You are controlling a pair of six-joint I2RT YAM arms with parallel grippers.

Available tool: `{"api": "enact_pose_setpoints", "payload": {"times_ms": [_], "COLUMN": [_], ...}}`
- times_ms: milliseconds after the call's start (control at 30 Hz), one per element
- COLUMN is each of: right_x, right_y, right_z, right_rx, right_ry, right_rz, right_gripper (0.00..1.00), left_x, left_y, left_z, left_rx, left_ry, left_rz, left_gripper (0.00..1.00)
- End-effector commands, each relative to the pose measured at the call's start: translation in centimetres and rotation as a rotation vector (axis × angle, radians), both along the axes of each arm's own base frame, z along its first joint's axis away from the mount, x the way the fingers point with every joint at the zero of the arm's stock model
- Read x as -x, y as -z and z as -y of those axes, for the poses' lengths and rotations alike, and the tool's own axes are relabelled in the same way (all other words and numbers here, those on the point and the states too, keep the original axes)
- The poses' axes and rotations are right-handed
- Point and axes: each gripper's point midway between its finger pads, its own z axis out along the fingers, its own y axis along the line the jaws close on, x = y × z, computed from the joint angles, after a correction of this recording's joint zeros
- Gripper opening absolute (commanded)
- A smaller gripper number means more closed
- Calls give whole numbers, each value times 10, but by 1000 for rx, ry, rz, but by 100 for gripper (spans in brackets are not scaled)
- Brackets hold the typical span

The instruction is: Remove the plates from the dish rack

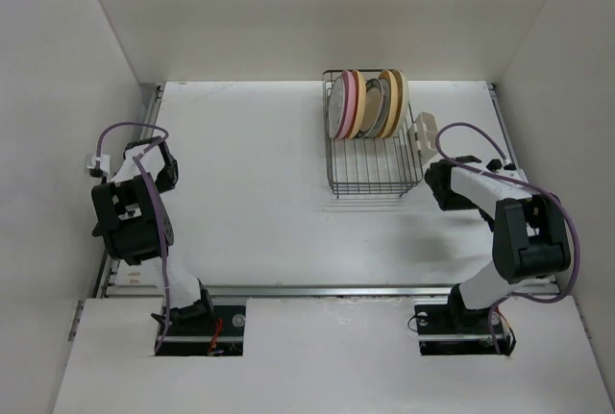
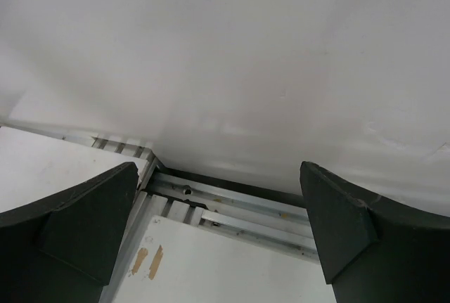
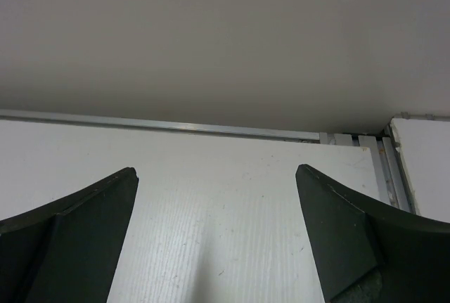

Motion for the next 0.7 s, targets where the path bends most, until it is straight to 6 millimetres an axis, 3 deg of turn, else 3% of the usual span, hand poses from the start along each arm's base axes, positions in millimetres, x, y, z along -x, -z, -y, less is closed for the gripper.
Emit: {"api": "enact_pose_setpoints", "payload": {"times_ms": [0, 100, 267, 300, 367, 400, 467, 500, 533, 567, 600, 633, 667], "right_x": [-19, -19, -17, -18, -9, -16, -19, -22, -51, -59, -68, -127, -120], "right_y": [-40, -40, -75, -92, -121, -146, -176, -193, -225, -248, -262, -299, -337], "right_z": [6, 6, 6, 6, 7, 2, -9, -15, -32, -39, -47, -102, -128], "right_rx": [181, 181, 181, 187, 164, 89, 2, -19, -96, -143, -118, -162, -80], "right_ry": [-81, -81, -64, -60, -40, -35, -64, -95, -160, -226, -384, -813, -1043], "right_rz": [92, 92, 131, 165, 170, 265, 327, 319, 474, 509, 297, 472, 548], "right_gripper": [100, 100, 100, 100, 100, 100, 100, 100, 100, 100, 100, 100, 100], "left_x": [24, 20, -9, -11, -11, -7, -29, -36, -44, -68, -91, -83, -88], "left_y": [-27, -33, -95, -117, -137, -159, -164, -163, -163, -181, -189, -212, -231], "left_z": [4, 3, -8, -9, -3, 3, 12, 33, 46, 59, 94, 121, 141], "left_rx": [32, 30, 56, 42, 69, 118, 208, 364, 427, 389, 425, 361, 265], "left_ry": [8, 10, 57, 56, 73, 105, 230, 443, 632, 814, 1096, 1289, 1479], "left_rz": [-197, -188, -417, -369, -344, -404, -335, -204, -252, -118, -39, 12, -33], "left_gripper": [100, 100, 100, 100, 100, 100, 100, 100, 100, 100, 100, 100, 100]}}
